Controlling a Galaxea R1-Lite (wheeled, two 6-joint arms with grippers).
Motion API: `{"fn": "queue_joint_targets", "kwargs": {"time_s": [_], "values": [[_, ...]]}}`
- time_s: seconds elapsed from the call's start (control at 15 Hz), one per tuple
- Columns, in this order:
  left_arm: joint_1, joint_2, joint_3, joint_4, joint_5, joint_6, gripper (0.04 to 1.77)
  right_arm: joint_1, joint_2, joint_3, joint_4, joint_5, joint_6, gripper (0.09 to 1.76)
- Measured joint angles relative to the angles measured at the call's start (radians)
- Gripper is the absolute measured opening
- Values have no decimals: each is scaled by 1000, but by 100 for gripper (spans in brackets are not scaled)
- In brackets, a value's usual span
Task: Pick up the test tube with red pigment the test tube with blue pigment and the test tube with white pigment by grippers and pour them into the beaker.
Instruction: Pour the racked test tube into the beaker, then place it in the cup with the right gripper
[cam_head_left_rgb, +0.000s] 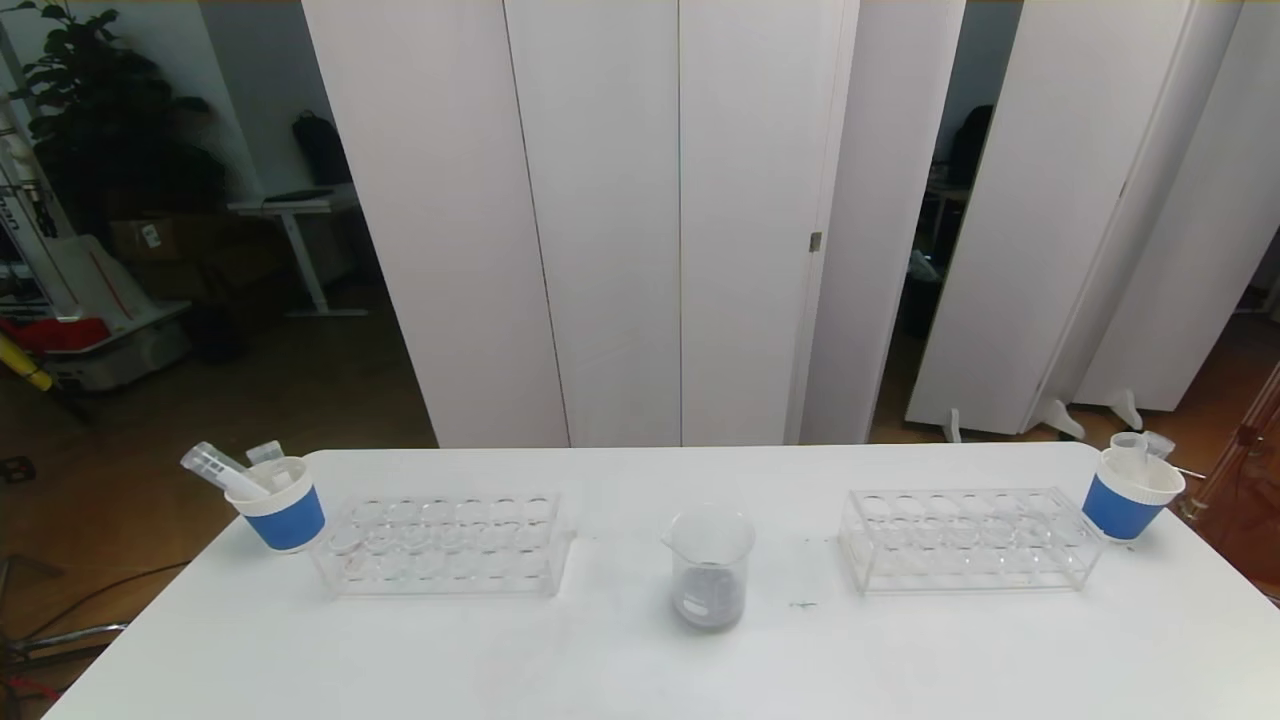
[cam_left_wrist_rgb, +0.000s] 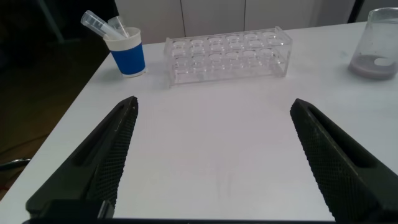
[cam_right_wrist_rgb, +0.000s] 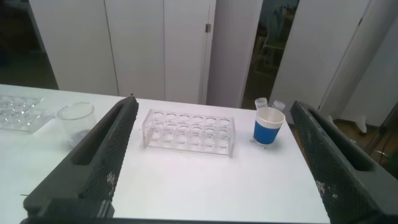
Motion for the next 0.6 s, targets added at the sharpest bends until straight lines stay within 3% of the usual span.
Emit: {"fn": "queue_joint_targets", "kwargs": {"time_s": [0.6], "values": [[0, 0, 0, 0, 0, 0, 175, -5, -241, 381, -8, -38, 93, 175]]}}
